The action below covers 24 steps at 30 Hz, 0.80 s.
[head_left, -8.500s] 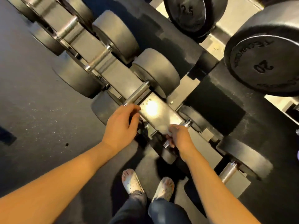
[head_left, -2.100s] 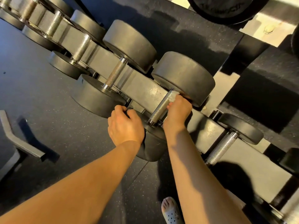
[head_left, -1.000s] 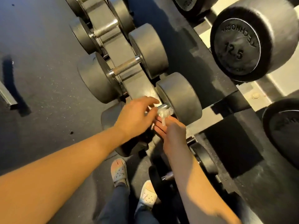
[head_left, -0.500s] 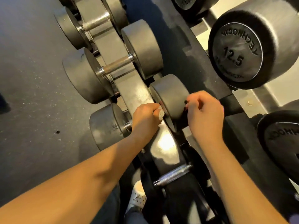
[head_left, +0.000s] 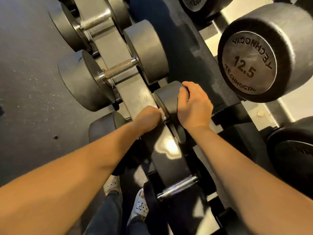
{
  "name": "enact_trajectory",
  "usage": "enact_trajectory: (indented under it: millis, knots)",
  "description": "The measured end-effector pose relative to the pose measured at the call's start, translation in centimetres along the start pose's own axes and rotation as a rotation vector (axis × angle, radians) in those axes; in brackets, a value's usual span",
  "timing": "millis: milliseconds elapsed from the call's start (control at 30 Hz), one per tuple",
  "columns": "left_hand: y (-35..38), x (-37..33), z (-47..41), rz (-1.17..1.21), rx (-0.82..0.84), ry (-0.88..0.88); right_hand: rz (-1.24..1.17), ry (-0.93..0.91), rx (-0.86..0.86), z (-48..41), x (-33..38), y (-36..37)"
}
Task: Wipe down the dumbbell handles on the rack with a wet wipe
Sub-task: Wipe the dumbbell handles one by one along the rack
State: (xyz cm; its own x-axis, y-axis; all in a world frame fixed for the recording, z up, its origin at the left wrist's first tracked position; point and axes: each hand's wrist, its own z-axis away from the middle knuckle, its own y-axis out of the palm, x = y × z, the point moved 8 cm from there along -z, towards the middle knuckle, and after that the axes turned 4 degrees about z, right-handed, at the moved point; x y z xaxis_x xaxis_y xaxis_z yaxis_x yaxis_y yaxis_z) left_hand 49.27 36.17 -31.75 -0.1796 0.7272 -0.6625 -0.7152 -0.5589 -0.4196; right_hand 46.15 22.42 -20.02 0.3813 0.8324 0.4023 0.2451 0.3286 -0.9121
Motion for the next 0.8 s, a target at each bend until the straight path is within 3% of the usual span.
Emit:
enact_trajectory:
  millis: [133,233,300,400,433,500,567,700,800]
  knots:
    - [0.2,-1.0,4.6,-0.368,-0.238,0.32,0.016,0.032,0.043,0.0,-0.2,0.1]
    - [-0.2,-2.0,4.0,-0.331,-0.224,0.272,0.039,0.035,0.068,-0.2,-0.2,0.3]
    - [-0.5,-1.3,1.7,-0.119,-0.062,0.08,0.049,0.022,0.067,-0.2,-0.1,0.3]
    - [2.0,0.6,0.3,0.507,0.446,-0.264,0.038,0.008,0.08,-0.1,-0.3,0.4]
    - [2.6,1.0,0.3,0.605,0.53,-0.342,0.036,0.002,0.086,-0.1,-0.4,0.6]
    - [2.8,1.5,0.1,0.532,0.603,-0.398,0.052,-0.014,0.086,-0.1,-0.5,0.7]
    - [2.3,1.5,-0.3,0.424,0.572,-0.357,0.058,-0.019,0.09,-0.1,-0.5,0.7]
    - [-1.1,-0.3,-0.6,0.14,0.154,0.081,0.047,-0.016,0.055,-0.1,-0.5,0.7]
    - [-1.4,-0.8,1.4,-0.147,0.034,0.294,0.044,-0.013,0.031,-0.1,-0.5,0.6]
